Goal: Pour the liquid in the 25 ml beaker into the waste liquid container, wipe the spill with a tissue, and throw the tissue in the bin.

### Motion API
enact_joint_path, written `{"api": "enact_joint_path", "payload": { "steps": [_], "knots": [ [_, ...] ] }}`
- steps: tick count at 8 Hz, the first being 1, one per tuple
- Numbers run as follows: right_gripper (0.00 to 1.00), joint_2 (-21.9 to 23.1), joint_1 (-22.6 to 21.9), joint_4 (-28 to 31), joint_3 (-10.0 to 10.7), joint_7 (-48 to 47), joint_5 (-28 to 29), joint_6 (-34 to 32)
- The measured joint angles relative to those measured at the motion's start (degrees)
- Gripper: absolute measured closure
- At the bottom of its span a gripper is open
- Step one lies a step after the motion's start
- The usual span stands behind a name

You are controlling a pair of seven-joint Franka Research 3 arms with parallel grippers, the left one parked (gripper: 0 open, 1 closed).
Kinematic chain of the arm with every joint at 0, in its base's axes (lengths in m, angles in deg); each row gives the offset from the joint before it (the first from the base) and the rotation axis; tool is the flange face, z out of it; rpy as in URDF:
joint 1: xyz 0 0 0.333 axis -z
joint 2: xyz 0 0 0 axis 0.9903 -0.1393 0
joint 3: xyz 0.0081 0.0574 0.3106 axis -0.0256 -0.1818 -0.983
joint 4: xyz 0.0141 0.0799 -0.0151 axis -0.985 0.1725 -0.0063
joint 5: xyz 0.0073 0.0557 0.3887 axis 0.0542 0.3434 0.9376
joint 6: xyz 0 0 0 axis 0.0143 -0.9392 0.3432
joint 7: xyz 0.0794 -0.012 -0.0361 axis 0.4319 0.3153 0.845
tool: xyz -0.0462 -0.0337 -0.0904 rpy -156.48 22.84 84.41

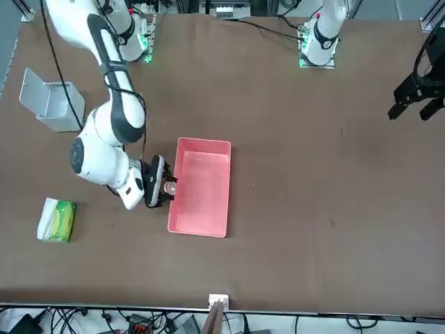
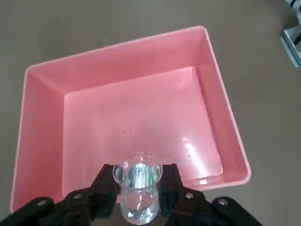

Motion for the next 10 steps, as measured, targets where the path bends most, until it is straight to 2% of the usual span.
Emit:
{"api": "enact_joint_path", "payload": {
  "steps": [2,4,6,10],
  "knots": [
    [0.53,-0.27,-1.35,-0.84,0.57,-5.84,-5.13,-3.58],
    [0.53,-0.25,-1.68,-3.00,0.65,-11.29,-10.57,-10.26],
    [0.53,-0.26,-1.67,-3.68,1.00,-13.03,-12.82,-14.15],
    [0.53,-0.35,-1.79,-5.90,1.09,-15.43,-15.30,-16.72]
  ]
}}
